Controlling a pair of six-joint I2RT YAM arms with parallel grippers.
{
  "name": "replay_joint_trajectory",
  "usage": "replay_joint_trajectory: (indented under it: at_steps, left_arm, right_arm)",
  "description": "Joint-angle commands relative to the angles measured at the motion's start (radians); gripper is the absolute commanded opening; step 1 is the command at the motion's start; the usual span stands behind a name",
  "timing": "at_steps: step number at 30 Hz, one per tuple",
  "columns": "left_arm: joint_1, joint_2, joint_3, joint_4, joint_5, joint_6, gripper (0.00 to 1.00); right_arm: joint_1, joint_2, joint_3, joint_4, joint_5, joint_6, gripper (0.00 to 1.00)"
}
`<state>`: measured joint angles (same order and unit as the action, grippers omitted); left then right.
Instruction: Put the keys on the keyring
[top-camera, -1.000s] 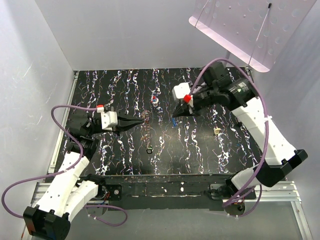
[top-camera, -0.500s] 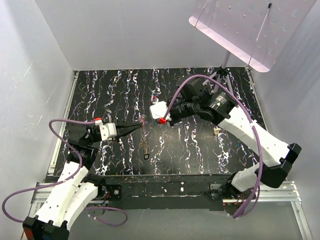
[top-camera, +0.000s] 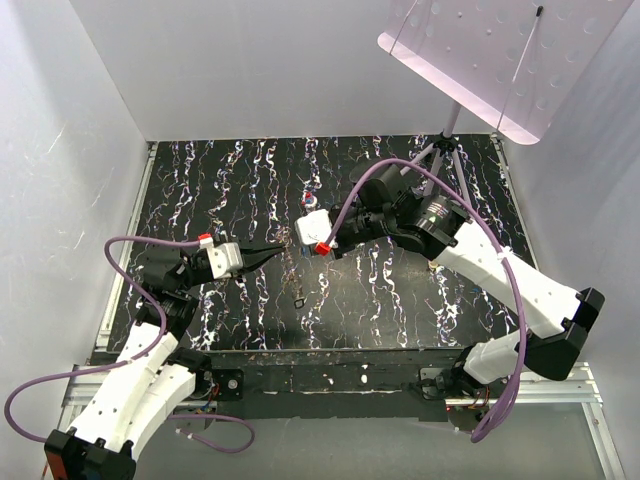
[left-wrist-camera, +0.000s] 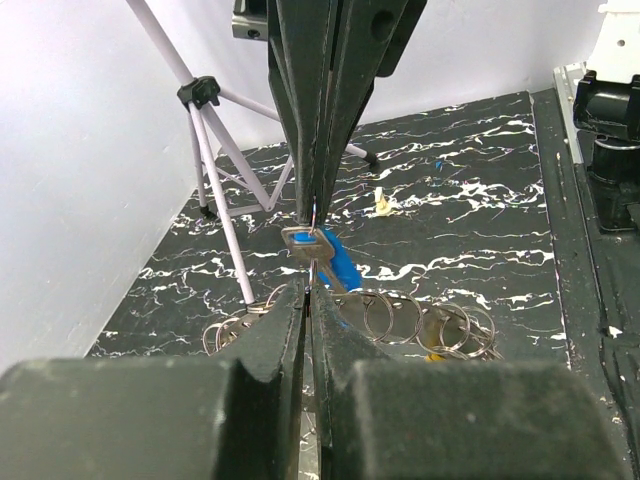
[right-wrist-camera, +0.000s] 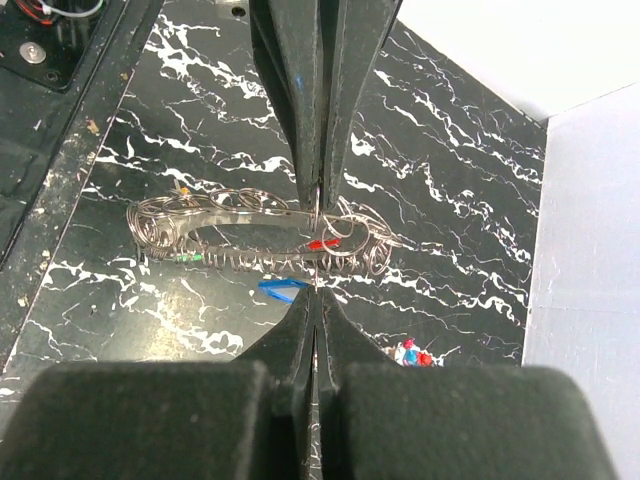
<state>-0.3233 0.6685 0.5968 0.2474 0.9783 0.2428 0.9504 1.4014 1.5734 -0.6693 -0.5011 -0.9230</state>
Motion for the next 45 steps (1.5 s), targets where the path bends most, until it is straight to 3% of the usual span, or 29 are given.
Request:
replay_joint_trajectory:
  at_steps: [1,45]
  left_arm:
    - [-0.005,-0.004,0.003,0.018,-0.024,0.018,0.0]
    - [-0.019,0.003,-0.029,0.165,-0.023,-0.099,0.0]
  right_arm:
    - [0.005,-0.038,-0.009,0.063,-0.037,0.023,0.01]
    - [0.016,-0.025,-0.018,0.089,-0.05,0.069,0.01]
